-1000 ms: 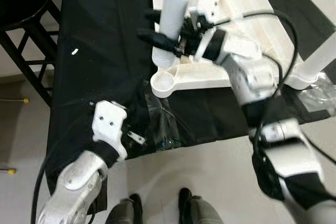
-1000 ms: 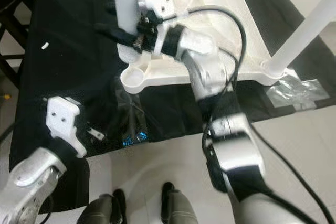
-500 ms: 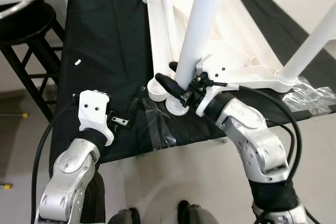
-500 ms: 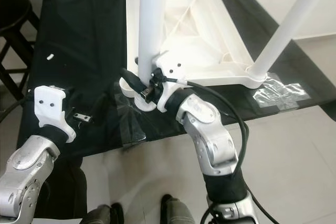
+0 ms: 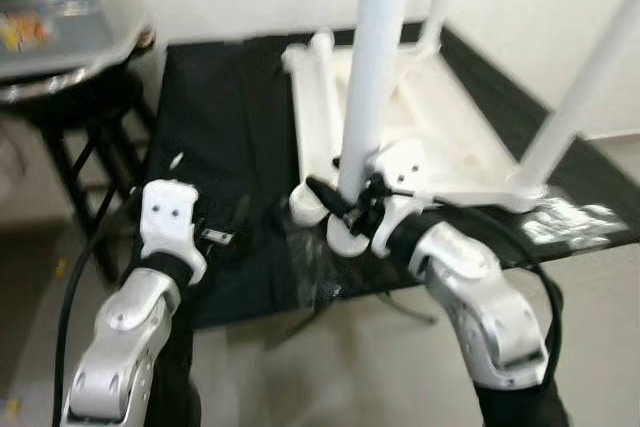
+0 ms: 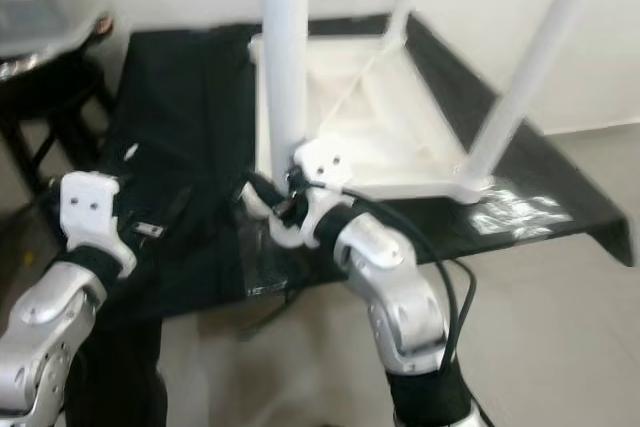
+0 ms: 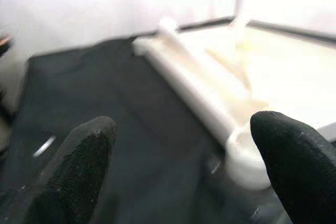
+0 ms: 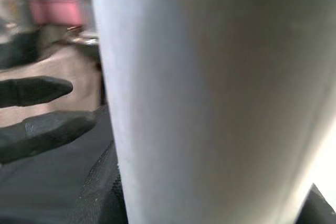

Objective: Building children table

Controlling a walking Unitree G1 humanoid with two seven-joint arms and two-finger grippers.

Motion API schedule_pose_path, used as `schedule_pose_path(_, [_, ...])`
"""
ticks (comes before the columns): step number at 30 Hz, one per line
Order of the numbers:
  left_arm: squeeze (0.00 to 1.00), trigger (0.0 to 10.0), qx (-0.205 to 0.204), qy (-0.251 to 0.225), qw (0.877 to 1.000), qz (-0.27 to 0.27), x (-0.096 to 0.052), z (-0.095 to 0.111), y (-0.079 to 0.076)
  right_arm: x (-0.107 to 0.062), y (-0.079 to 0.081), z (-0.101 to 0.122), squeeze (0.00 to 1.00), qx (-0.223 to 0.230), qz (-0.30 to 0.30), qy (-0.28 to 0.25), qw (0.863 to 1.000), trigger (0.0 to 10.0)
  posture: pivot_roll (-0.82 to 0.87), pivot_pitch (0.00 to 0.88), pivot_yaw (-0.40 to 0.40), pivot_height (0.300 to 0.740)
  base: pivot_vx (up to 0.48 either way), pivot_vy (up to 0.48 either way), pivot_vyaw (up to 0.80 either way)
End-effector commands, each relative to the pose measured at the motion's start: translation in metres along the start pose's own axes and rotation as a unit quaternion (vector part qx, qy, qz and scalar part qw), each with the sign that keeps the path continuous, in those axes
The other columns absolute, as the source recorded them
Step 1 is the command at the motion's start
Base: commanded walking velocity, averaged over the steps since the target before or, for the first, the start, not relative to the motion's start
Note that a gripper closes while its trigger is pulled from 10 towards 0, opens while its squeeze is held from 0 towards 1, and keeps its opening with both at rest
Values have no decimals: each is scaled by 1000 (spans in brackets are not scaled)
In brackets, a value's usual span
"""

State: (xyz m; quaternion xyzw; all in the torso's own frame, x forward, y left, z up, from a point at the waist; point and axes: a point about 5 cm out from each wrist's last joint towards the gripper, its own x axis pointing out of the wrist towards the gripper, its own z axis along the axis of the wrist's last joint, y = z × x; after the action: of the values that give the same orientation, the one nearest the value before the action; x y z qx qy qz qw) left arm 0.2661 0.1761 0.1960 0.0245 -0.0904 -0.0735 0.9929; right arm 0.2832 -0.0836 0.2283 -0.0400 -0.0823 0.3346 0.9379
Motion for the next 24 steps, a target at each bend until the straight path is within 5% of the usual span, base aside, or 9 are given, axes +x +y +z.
schedule_pose_path(1, [0, 10000, -18, 12, 1000, -8, -2, -9, -4, -2, 2, 1, 0, -4, -4, -2, 1000, 10000, -10, 61, -9, 740, 401, 0, 0])
schedule_pose_path(10, [0, 10000, -22, 8, 1000, -10, 3, -9, -9, 1, 3, 5, 0, -14, 3, -12, 1000, 10000, -9, 54, -1, 740, 360, 0, -315])
schedule_pose_path(15, [0, 10000, -30, 22, 999, -4, 5, -12, -7, 1, 2, 6, 0, -11, 3, -12, 1000, 10000, -9, 59, 4, 740, 0, 0, 0])
schedule_pose_path(24, [0, 10000, -6, 25, 1000, -13, 6, -14, -6, -3, 3, 4, 0, -12, 21, -7, 1000, 10000, -10, 58, 11, 740, 0, 458, 0])
